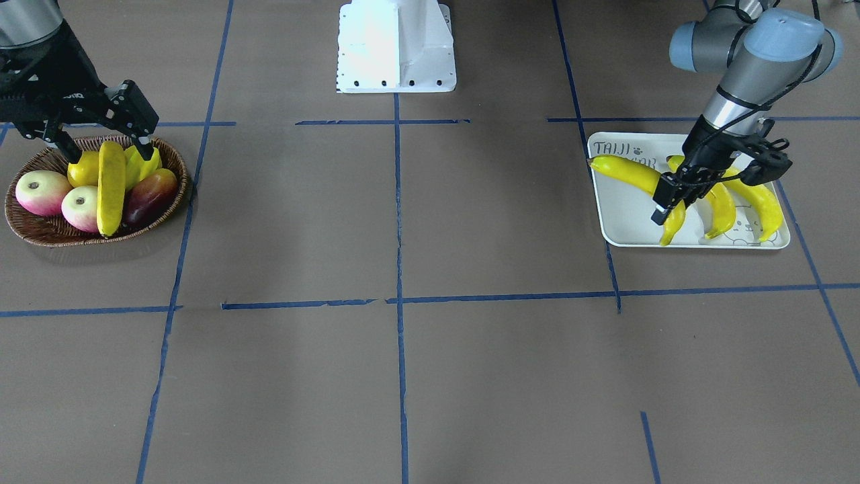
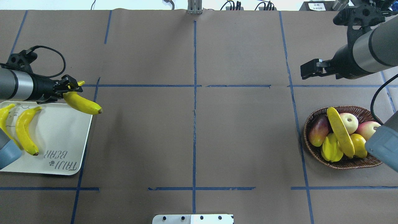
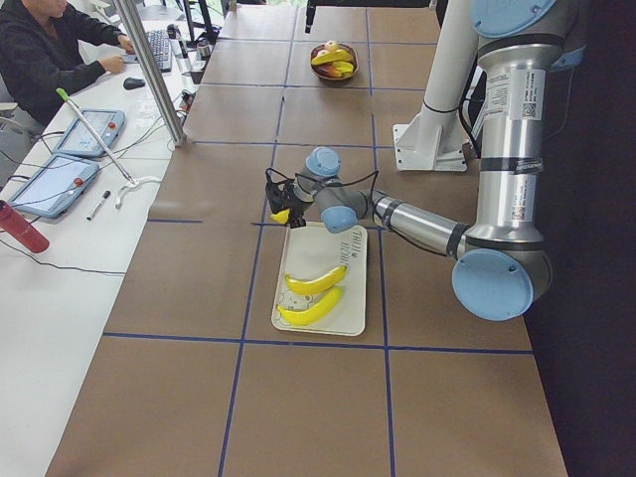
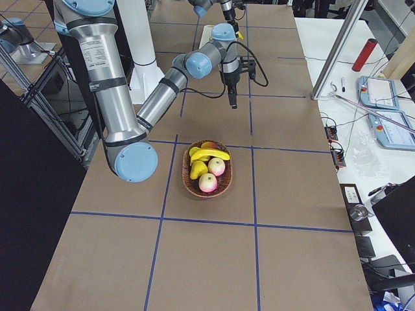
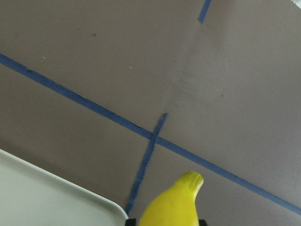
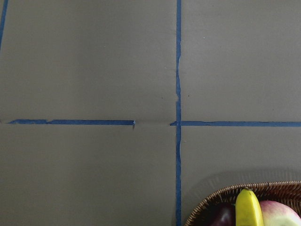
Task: Transfer all bananas from basket to plate
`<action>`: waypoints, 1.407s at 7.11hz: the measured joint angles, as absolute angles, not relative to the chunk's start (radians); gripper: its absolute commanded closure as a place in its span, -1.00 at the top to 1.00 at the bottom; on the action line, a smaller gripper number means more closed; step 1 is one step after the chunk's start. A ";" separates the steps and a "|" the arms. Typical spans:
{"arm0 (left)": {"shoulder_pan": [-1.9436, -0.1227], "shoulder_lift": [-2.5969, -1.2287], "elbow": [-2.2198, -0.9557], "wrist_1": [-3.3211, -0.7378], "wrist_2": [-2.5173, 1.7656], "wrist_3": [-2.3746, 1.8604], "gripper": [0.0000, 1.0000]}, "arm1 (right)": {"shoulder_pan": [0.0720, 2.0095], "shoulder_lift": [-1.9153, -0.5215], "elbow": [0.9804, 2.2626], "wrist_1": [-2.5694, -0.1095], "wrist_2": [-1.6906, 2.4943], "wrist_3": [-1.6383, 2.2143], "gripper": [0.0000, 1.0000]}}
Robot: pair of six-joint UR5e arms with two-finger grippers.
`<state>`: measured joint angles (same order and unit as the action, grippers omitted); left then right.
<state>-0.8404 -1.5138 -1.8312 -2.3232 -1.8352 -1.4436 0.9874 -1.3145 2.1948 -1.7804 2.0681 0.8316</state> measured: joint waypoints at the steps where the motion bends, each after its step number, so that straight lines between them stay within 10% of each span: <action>1: -0.835 -1.462 -1.835 -2.324 -1.796 -1.390 -1.00 | 1.005 -1.317 2.174 -1.780 2.105 0.814 1.00; 5: -0.751 -1.387 -1.805 -2.324 -1.702 -1.308 -0.84 | 1.017 -1.342 2.143 -1.777 2.173 0.798 1.00; 7: -0.700 -1.386 -1.791 -2.324 -1.656 -1.304 0.99 | 1.017 -1.352 2.141 -1.776 2.175 0.796 1.00; 10: -0.696 -1.354 -1.807 -2.320 -1.658 -1.172 1.00 | 1.017 -1.361 2.138 -1.776 2.175 0.794 1.00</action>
<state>-0.6960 -1.3541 -1.8070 -2.3198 -1.6581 -1.1723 1.0170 -1.3609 2.1384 -1.7760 2.1745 0.7939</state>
